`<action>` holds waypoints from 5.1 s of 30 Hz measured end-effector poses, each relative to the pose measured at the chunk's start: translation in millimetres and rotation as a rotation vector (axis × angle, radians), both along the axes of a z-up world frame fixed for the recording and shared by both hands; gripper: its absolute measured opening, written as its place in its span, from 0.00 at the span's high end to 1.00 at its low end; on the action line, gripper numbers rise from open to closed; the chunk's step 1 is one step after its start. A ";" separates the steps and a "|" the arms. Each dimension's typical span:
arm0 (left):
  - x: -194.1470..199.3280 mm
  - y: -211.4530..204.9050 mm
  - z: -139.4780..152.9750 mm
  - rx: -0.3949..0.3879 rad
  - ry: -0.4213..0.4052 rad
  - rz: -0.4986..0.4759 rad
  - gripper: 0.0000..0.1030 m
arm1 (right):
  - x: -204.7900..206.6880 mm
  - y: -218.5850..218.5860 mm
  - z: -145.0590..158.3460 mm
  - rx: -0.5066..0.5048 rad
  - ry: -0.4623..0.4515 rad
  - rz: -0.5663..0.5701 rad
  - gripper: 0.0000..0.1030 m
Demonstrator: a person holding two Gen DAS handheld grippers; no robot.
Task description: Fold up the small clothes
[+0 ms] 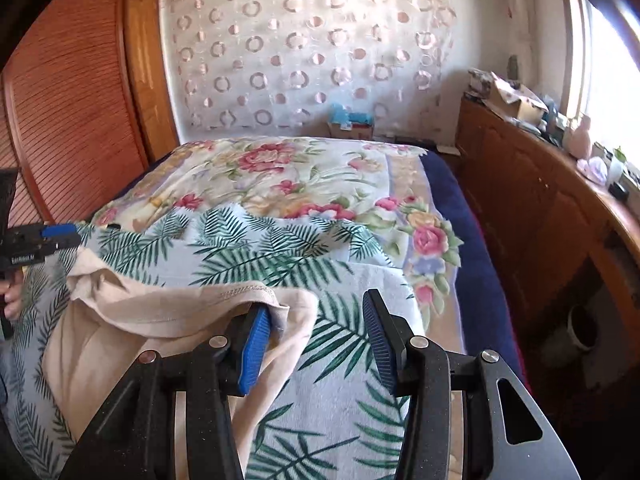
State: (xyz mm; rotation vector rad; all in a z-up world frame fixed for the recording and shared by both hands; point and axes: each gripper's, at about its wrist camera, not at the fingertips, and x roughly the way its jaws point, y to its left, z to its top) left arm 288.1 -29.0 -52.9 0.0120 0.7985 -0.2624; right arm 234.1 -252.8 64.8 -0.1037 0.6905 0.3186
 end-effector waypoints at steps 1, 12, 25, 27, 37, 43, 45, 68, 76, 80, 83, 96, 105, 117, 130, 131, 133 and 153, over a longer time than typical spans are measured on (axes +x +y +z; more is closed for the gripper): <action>-5.9 -1.8 0.7 -0.011 -0.001 -0.023 0.51 | 1.7 1.0 -1.0 -0.005 0.000 0.005 0.54; -20.9 -42.0 -1.5 -0.035 0.038 -0.172 0.50 | 64.1 -18.8 -20.0 -0.046 0.094 -0.132 0.89; -5.2 -49.4 -17.9 -0.048 0.094 -0.151 0.44 | 6.3 -32.3 -21.2 0.027 0.121 -0.009 0.35; -4.1 -50.7 -22.2 -0.045 0.103 -0.151 0.40 | -0.7 -35.9 -26.7 0.057 0.144 0.014 0.33; 1.0 -62.0 -37.5 -0.086 0.147 -0.162 0.36 | 15.3 -52.5 -65.1 0.138 0.258 0.052 0.31; 5.5 -63.2 -37.7 -0.186 0.184 -0.214 0.84 | 16.3 -56.5 -70.1 0.210 0.261 0.155 0.77; 0.8 -59.7 -30.8 -0.211 0.168 -0.217 0.88 | 10.8 -51.7 -67.8 0.163 0.223 0.177 0.83; -159.0 162.9 22.1 -0.154 -0.124 0.392 0.89 | 104.1 218.1 -19.1 -0.016 -0.027 0.798 0.86; -169.6 204.0 -18.8 -0.156 -0.090 0.564 0.89 | 135.5 346.5 -37.8 -0.158 -0.029 0.950 0.86; -167.7 214.7 -32.7 -0.158 -0.043 0.585 0.89 | 163.5 377.7 -48.5 -0.166 0.019 0.908 0.86; -169.1 217.8 -35.9 -0.150 -0.034 0.591 0.88 | 184.4 384.0 -47.3 -0.102 0.041 0.809 0.70; -178.0 216.7 -7.5 -0.053 -0.143 0.573 0.32 | 171.4 324.0 -85.4 0.026 0.210 0.564 0.57; -150.5 201.9 -28.8 -0.021 -0.024 0.495 0.32 | 196.8 303.5 -96.1 0.228 0.363 0.503 0.51; -148.1 200.9 -37.3 0.009 0.028 0.488 0.32 | 225.1 313.9 -103.9 0.193 0.219 0.452 0.96; -168.4 168.1 1.0 0.069 -0.075 0.459 0.32 | 119.9 246.5 -59.6 0.040 0.047 0.419 0.46; -170.2 162.9 4.1 0.071 -0.083 0.451 0.32 | 109.0 236.1 -56.3 0.046 0.040 0.415 0.44; -174.8 147.7 11.1 0.073 -0.105 0.424 0.32 | 85.9 213.7 -51.0 0.075 0.007 0.421 0.38; -216.4 16.0 72.9 0.059 -0.244 0.221 0.25 | -126.8 53.5 2.9 0.129 -0.155 0.097 0.35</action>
